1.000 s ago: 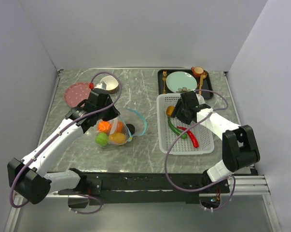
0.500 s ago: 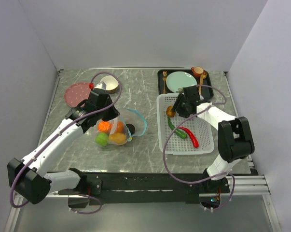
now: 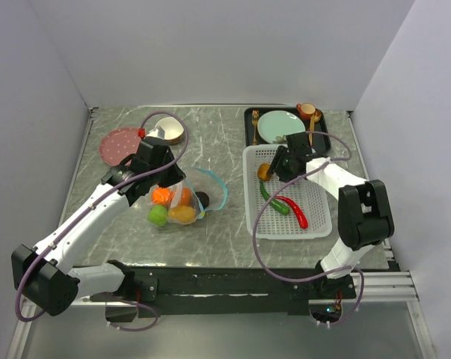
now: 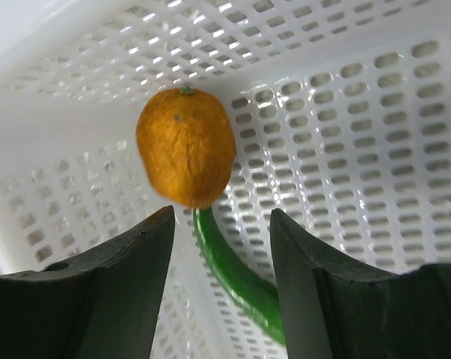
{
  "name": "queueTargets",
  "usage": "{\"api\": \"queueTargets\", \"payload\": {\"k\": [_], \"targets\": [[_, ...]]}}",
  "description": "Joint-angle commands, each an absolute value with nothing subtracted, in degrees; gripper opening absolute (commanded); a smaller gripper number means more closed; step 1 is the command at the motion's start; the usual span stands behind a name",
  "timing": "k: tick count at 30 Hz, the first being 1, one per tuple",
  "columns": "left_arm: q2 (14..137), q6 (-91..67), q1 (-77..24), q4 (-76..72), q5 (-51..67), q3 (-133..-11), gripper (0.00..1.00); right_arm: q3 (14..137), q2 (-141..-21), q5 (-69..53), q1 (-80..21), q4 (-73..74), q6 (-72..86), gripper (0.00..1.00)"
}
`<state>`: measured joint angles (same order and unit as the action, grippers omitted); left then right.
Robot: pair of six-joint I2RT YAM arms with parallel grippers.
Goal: Place the food in the zip-top bag and seal the zipper
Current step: Pick up the fake vegetable from the bin.
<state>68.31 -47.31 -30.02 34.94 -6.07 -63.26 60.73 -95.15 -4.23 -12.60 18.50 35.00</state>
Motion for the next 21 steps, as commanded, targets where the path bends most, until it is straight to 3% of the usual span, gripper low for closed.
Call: {"api": "queueTargets", "payload": {"k": [1, 8, 21], "targets": [[66.4, -47.1, -29.9, 33.7, -5.5, -64.2, 0.01, 59.8, -88.8, -3.2, -12.3, 24.3, 34.7, 0.59], [66.6, -46.8, -29.9, 33.3, -5.4, -64.0, 0.01, 51.5, -82.1, -4.1, -15.4, 26.6, 32.9, 0.61], [67.3, -46.7, -29.9, 32.7, -4.7, -63.8, 0.01, 54.2, -86.8, 9.3, -24.3, 33.0, 33.2, 0.62]]}}
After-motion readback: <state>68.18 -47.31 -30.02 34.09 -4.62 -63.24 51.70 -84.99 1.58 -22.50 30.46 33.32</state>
